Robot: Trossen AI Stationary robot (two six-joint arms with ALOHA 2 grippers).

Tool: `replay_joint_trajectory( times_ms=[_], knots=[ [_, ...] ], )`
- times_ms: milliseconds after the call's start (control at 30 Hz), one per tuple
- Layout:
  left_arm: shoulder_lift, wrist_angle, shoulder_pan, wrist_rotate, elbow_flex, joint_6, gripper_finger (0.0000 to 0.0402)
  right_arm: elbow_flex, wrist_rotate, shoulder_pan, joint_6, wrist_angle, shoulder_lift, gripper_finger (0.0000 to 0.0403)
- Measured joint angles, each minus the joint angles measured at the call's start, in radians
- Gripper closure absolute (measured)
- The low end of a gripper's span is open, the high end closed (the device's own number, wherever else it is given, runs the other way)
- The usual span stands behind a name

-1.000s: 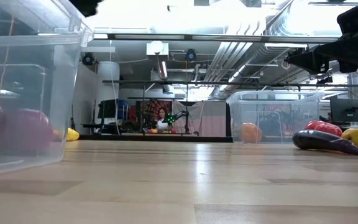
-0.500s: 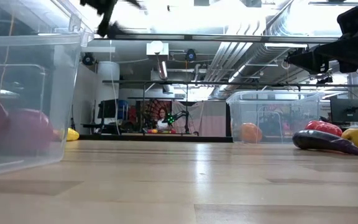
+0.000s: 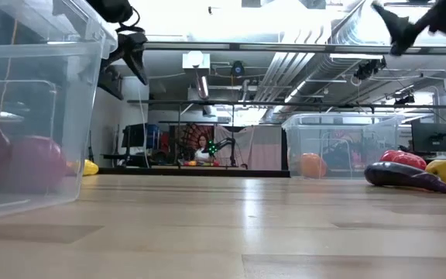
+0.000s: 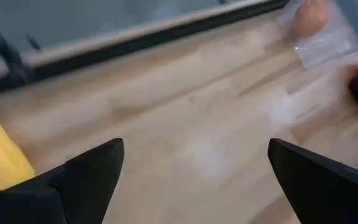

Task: Sort produce into baskets
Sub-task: Put the yellow corn into the bottom transparent bin

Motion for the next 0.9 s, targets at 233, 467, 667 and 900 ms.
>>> replay_joint_trajectory(
  times_ms=[233,467,667,900],
  knots=[
    [0.000,0.112,0.022,-0.022,0.000,0.085,0.0013,0.000,0.265,-0.001,0.082,0.238,0.058,0.0025],
    [0.001,0.113,0.091,-0.063,0.000,0.144,0.0013,0.060,0.420,-0.027,0.326,0.307,0.444,0.0025],
    [0.033,-0.110,0.162,-0.128,0.001,0.016,0.0013,0.299,0.319,-0.204,0.394,0.178,0.777,0.0025],
    [0.099,-0.280,0.130,-0.249,0.000,-0.116,0.0013,0.647,-0.103,-0.418,0.270,-0.198,1.018,0.0025]
  ],
)
